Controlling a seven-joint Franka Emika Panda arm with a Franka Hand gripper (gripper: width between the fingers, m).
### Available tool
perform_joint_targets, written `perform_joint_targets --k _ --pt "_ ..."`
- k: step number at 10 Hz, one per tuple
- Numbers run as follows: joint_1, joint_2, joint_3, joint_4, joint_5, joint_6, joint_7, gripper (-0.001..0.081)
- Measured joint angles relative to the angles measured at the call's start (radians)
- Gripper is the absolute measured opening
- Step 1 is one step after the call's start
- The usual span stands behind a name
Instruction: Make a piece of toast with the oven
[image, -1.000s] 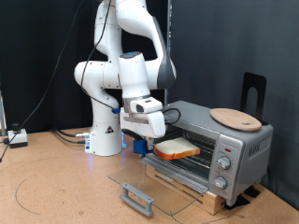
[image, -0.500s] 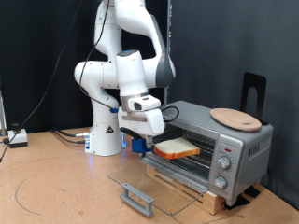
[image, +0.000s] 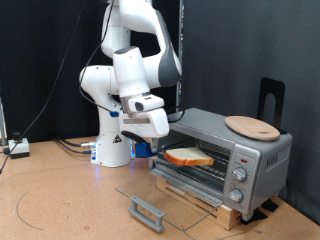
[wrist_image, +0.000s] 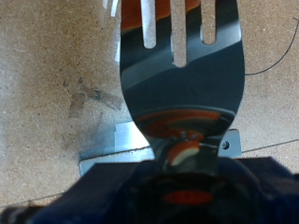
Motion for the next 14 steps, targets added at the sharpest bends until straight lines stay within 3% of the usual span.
perform_joint_targets --k 3,6,10,14 --pt "0.007 -0.062 0.01 -0.005 0.0 -0.069 0.016 0.0461" --pt "0.023 -0.108 0.071 -0.015 0.002 -0.092 0.106 0.0461" --pt "0.041 -0.12 0.168 -0.017 0.006 -0.093 0.236 0.0461" --pt "0.043 -0.12 0.204 -0.017 0.029 -0.091 0.268 0.0461"
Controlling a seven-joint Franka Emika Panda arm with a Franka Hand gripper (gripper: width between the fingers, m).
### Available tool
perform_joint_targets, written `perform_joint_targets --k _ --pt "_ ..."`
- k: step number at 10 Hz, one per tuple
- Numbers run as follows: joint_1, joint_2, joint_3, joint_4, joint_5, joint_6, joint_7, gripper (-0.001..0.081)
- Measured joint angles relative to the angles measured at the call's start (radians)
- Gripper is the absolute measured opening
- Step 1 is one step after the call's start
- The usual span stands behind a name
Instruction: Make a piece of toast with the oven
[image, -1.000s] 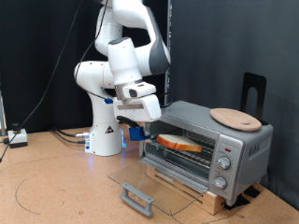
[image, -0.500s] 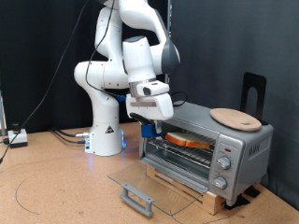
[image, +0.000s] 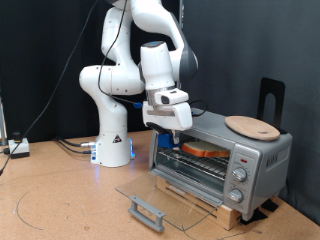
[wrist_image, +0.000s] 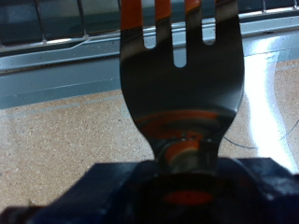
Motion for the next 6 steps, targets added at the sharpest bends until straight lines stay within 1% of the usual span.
perform_joint_targets --k 1,2,3,5,6 --pt "-0.002 0.0 -0.007 0.0 0.002 0.0 -0.005 0.0461" --pt "-0.015 0.001 -0.022 0.001 -0.003 -0.019 -0.008 0.0461" --pt "-0.045 0.005 -0.041 0.006 -0.02 -0.065 -0.008 0.0461" --pt "-0.121 0.03 -0.079 0.022 -0.075 -0.158 -0.014 0.0461" --pt "-0.146 0.043 -0.103 0.023 -0.083 -0.169 -0.045 0.0461"
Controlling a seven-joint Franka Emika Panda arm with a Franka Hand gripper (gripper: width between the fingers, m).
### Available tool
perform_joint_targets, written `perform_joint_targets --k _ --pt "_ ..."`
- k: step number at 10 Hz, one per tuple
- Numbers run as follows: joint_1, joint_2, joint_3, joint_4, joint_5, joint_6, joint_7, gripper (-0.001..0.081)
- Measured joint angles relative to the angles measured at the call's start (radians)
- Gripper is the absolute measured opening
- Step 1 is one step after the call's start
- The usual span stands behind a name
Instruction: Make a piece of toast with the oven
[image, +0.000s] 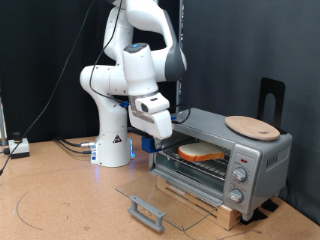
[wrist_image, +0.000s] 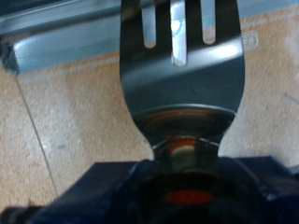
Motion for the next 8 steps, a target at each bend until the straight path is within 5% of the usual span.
perform_joint_targets --k 4,7,8 --pt "-0.091 0.048 -0.089 0.0 -0.014 0.003 -0.133 0.0461" --pt "-0.19 0.096 -0.134 0.034 -0.057 -0.062 -0.113 0.0461" --pt "-0.187 0.098 -0.13 0.034 -0.057 -0.055 -0.12 0.0461"
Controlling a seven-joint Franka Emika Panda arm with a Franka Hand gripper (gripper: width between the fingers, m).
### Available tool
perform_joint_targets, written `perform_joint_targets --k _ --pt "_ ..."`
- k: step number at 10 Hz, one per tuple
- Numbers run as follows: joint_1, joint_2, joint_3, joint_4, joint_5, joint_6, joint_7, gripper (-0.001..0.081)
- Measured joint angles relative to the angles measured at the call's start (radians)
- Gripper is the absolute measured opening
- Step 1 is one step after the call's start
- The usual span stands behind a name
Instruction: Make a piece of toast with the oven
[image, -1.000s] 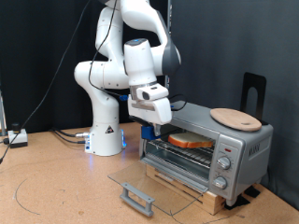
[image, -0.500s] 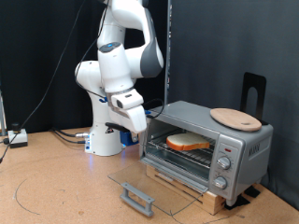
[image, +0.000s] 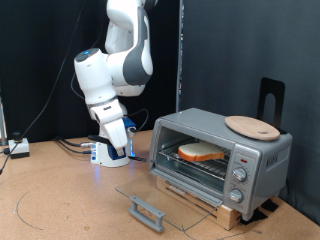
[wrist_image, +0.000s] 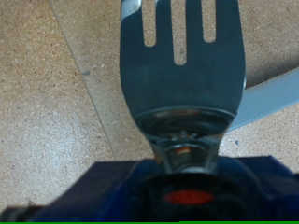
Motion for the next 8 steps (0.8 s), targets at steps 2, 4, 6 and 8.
perform_joint_targets --k 2,4,6,8 --pt "0.007 -0.014 -0.04 0.026 0.057 -0.107 -0.057 0.0461" --pt "0.007 -0.057 -0.12 0.072 0.106 -0.291 -0.125 0.0461" --pt "0.005 -0.098 -0.183 0.112 0.116 -0.422 -0.148 0.0461" --pt "0.003 -0.138 -0.219 0.15 0.109 -0.51 -0.143 0.0461"
